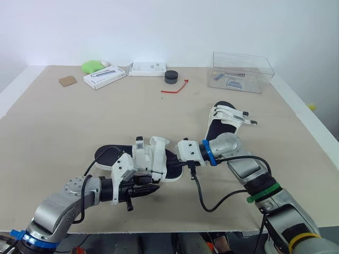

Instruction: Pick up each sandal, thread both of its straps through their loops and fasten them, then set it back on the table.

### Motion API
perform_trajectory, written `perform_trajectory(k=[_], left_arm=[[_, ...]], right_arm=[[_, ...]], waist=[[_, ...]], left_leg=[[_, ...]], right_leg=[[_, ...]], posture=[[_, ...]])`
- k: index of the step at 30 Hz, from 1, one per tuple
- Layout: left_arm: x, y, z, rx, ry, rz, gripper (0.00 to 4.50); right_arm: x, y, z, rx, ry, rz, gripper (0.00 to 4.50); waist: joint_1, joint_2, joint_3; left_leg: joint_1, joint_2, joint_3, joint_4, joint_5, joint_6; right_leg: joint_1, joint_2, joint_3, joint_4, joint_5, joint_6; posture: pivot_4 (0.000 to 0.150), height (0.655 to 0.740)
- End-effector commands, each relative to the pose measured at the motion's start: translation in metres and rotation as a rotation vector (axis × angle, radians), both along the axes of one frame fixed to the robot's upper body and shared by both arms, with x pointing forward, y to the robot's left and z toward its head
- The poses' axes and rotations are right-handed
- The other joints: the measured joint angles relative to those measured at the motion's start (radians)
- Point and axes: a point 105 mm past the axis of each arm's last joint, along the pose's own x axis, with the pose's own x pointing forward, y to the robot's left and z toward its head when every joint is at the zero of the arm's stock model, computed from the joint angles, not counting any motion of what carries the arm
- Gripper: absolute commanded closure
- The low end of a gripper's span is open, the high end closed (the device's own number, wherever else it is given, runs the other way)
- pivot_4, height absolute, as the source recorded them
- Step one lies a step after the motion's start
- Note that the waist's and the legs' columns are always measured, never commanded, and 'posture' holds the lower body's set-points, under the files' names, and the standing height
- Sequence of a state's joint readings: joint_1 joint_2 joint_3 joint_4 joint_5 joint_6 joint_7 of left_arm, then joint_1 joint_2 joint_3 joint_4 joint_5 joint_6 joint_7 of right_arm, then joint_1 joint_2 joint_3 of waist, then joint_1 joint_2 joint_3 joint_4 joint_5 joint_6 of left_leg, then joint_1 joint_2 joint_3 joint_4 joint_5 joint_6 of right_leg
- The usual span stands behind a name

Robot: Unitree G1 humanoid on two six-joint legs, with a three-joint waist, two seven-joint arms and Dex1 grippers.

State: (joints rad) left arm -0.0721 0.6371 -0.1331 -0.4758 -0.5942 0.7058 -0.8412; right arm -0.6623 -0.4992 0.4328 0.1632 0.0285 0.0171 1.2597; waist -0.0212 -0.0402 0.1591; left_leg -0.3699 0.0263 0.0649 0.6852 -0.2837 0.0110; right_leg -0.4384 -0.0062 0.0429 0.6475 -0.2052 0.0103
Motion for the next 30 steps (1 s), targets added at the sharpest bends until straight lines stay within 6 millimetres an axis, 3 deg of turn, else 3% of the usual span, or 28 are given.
perform_trajectory(k=[1,9,13,20,27,30], left_arm=[[0.008,0.002,-0.005,0.033,-0.011,0.025,4.43],[0.009,-0.004,-0.002,-0.011,-0.010,0.002,4.43],[-0.018,0.000,0.006,-0.067,0.076,-0.081,4.43],[-0.055,0.018,0.001,-0.038,0.247,-0.151,4.43],[-0.075,0.024,-0.006,0.021,0.323,-0.209,4.43],[-0.072,0.025,-0.006,0.026,0.295,-0.185,4.43]], right_arm=[[-0.003,-0.012,-0.021,-0.086,0.047,-0.030,4.50],[-0.005,-0.014,-0.022,-0.089,0.044,-0.034,4.50],[-0.005,-0.014,-0.022,-0.091,0.042,-0.035,4.50],[-0.005,-0.013,-0.022,-0.092,0.045,-0.032,4.50],[-0.005,-0.010,-0.023,-0.089,0.047,-0.026,4.50],[-0.005,-0.010,-0.023,-0.088,0.049,-0.024,4.50]], waist=[[0.000,0.000,0.000],[0.002,0.000,0.000],[0.000,0.000,0.000],[0.000,0.000,0.000],[0.000,0.000,0.000],[0.000,0.000,0.000]], left_leg=[[0.000,0.000,0.000,0.000,0.000,0.000],[0.000,-0.001,0.000,-0.001,-0.001,0.001],[-0.001,-0.002,0.000,-0.001,-0.002,0.002],[0.000,0.000,-0.001,-0.003,-0.005,0.002],[0.001,0.000,-0.001,-0.004,-0.005,0.001],[0.001,0.000,0.000,-0.005,-0.005,0.001]], right_leg=[[0.000,0.000,0.000,0.000,0.000,0.000],[0.001,-0.002,0.000,-0.001,-0.001,0.001],[0.000,-0.002,0.000,-0.001,-0.002,0.002],[-0.001,-0.001,-0.002,-0.001,-0.004,0.000],[-0.001,-0.002,-0.002,-0.001,-0.006,-0.002],[-0.001,-0.001,-0.002,-0.001,-0.006,-0.003]], posture=[[0.150,0.7400],[0.150,0.7400],[0.150,0.7400],[0.150,0.7400],[0.150,0.7400],[0.150,0.7400]])
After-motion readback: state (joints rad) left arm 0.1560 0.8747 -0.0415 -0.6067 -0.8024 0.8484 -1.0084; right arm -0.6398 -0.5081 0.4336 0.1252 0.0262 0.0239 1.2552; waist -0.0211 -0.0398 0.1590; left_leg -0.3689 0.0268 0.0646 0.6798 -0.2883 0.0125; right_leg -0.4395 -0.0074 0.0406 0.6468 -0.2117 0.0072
